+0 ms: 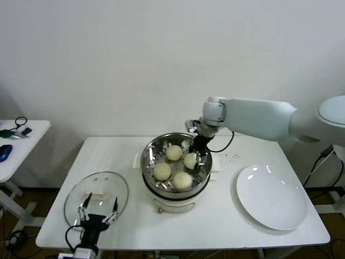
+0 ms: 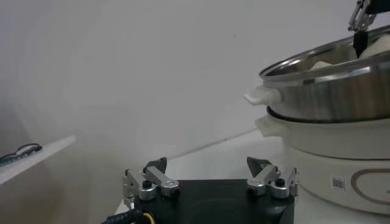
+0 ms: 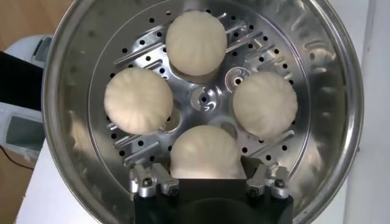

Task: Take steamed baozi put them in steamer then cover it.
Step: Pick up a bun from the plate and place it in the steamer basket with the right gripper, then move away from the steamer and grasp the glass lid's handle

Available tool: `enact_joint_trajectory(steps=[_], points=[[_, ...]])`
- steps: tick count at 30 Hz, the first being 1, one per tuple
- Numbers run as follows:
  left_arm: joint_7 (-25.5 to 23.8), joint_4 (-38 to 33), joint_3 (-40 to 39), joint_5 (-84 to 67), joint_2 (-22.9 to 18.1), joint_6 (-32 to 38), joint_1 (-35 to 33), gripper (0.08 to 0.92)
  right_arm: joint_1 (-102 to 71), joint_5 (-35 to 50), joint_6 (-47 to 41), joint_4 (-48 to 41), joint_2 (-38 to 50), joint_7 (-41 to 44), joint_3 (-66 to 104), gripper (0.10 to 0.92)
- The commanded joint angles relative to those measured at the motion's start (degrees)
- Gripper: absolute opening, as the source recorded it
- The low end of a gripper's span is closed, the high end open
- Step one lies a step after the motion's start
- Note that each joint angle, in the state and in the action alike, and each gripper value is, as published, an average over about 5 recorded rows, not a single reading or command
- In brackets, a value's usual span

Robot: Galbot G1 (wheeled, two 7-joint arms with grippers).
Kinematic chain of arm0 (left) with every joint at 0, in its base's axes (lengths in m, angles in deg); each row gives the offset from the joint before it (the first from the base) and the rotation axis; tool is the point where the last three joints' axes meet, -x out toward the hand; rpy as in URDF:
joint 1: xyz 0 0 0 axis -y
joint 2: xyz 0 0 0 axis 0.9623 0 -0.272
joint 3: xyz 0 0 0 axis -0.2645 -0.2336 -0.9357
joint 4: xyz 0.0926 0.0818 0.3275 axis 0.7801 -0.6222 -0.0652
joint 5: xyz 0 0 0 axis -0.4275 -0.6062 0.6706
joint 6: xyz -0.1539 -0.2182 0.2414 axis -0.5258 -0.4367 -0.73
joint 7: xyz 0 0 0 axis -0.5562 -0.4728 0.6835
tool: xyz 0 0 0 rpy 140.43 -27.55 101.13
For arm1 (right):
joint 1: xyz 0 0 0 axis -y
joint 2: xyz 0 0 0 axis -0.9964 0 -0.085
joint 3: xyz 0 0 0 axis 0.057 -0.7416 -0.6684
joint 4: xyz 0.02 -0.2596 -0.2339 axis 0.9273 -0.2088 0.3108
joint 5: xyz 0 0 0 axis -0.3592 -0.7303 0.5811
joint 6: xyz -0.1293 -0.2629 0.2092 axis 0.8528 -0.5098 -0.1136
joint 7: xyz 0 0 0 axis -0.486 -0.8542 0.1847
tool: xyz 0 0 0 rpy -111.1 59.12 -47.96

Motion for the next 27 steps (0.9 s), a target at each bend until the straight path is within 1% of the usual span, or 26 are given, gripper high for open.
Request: enact_joint_trajectory(steps=[1,9,12,15,20,24,27], points=[[0.0,0.0,0.0,0.0,-0.1,0.0,-0.1,0.823,0.1,-1.5,0.0,0.7,1.1,-0.2,0.7,0.811],[0.0,-0.1,0.0,0.0,-0.1,0.1,-0.1,0.823,4.1,-2.0,1.9,4.4,8.3,0.8,4.4,0.823],[0.0,-0.1,0.0,0.1,-0.1,0.0,0.1,0.823,5.2,-1.7,4.2,5.6,11.6,-1.0,6.2,0.823],[0.0,-0.1,0.1,0.2,-0.1,-0.1,0.4,0.823,6.0,-0.7,9.1,7.6,15.7,-7.4,6.8,0.823],[0.0,0.0,0.7,0.5,-0.2,-0.4,1.1,0.823,4.3,2.0,17.5,13.3,25.3,-21.0,8.7,0.823],[0.0,-0.2,1.4,0.6,-0.2,-0.7,1.6,0.823,-2.2,3.6,21.8,16.7,33.3,-29.0,14.6,0.823],[0.0,-0.3,1.7,0.8,-0.4,-1.2,2.4,0.823,-9.8,5.3,23.4,20.0,38.2,-34.4,22.9,0.823]])
